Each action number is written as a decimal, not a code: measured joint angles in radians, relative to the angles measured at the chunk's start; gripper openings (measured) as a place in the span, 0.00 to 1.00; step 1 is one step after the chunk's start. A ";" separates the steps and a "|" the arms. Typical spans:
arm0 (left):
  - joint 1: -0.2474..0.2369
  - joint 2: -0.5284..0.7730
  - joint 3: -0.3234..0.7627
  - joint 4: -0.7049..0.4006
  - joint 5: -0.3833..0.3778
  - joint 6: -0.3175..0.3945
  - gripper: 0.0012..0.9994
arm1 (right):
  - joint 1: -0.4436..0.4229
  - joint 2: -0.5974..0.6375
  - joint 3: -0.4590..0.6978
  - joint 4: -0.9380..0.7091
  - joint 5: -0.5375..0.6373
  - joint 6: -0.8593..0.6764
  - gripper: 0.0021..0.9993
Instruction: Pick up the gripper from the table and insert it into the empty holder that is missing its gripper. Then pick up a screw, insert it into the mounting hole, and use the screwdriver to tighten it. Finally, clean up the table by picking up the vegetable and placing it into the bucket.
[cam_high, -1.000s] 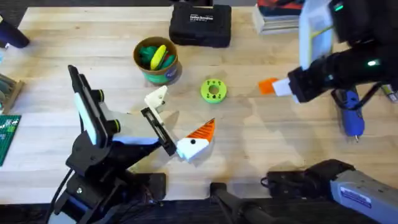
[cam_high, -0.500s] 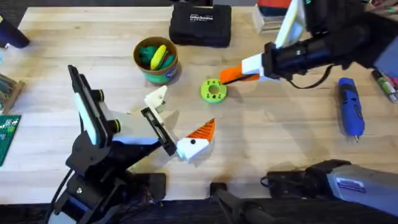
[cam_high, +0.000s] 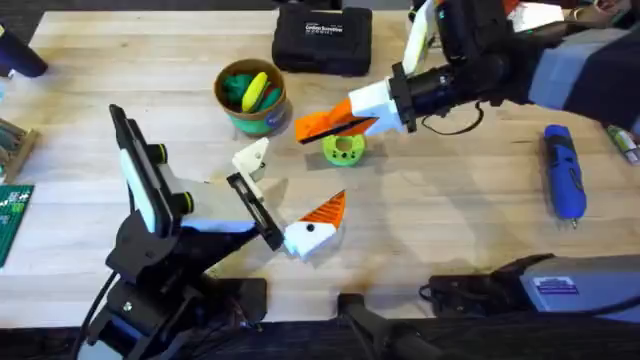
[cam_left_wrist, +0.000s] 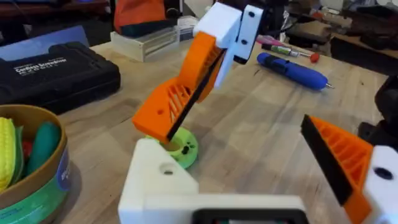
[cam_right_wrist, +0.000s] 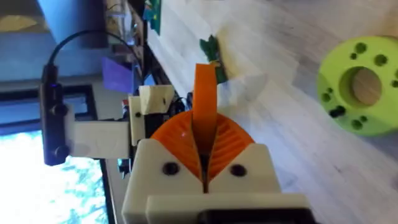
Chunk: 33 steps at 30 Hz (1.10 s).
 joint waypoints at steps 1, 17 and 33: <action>0.000 0.000 0.000 0.000 0.000 0.000 0.99 | 0.007 0.010 0.000 0.013 -0.028 0.000 0.01; 0.000 0.000 0.000 0.000 0.000 0.000 0.99 | 0.049 0.127 -0.001 0.066 -0.323 -0.017 0.01; 0.000 0.000 0.000 0.000 0.000 0.000 0.99 | 0.081 0.127 -0.001 0.004 -0.306 -0.115 0.01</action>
